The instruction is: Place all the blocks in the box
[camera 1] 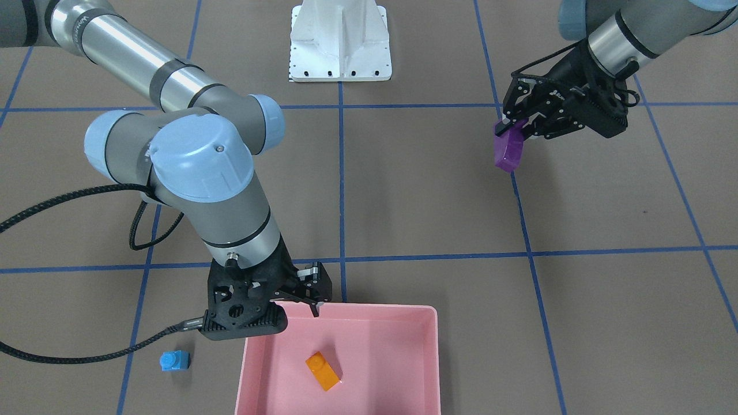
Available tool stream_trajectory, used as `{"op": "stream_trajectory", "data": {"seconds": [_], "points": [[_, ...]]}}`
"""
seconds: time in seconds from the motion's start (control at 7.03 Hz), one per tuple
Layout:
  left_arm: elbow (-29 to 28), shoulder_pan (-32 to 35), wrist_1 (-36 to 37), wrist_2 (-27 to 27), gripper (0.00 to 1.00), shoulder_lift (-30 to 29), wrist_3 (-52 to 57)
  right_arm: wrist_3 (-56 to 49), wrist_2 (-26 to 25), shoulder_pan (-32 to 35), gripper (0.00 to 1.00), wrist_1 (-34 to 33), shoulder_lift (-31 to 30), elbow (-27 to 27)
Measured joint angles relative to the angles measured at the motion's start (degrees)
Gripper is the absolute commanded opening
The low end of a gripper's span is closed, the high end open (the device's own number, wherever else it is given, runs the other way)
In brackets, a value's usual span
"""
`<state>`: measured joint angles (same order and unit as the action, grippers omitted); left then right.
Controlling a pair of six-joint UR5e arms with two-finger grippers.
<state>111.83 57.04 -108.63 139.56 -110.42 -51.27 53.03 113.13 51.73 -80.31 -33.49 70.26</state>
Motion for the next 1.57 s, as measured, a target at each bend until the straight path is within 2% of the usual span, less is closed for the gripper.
{"op": "stream_trajectory", "data": {"seconds": [0.14,0.28,0.57,0.71,1.0,1.14,1.42,1.57], "points": [[-1.01,-0.05,-0.06,-0.78,0.00,-2.85,-3.53,-4.15,0.39,0.72,1.00,-4.75,-3.73,5.32],[-2.67,-0.10,-0.14,-2.31,0.00,-5.52,-5.37,-8.02,0.58,1.82,1.00,-6.63,-7.79,9.49],[-7.77,-0.30,-2.82,-6.74,0.00,-10.71,-9.06,-15.95,1.40,4.38,1.00,-7.18,-13.87,13.71],[-11.99,-0.97,-7.30,-10.36,0.00,-13.45,-13.40,-18.67,1.93,5.34,1.00,-6.21,-15.75,14.23],[-22.38,-4.50,-16.39,-21.16,0.00,-20.25,-22.24,-20.06,2.42,6.43,1.00,2.50,-19.15,12.26],[-27.82,-6.47,-18.47,-27.41,0.00,-24.53,-25.52,-20.04,2.69,6.70,1.00,8.29,-19.80,9.40],[-40.17,-9.54,-22.60,-37.71,0.00,-32.53,-29.13,-19.75,2.64,6.74,1.00,19.77,-18.95,0.81],[-46.54,-10.69,-24.29,-41.50,0.00,-36.32,-29.68,-19.65,2.46,6.70,1.00,23.18,-17.63,-3.32]]}}
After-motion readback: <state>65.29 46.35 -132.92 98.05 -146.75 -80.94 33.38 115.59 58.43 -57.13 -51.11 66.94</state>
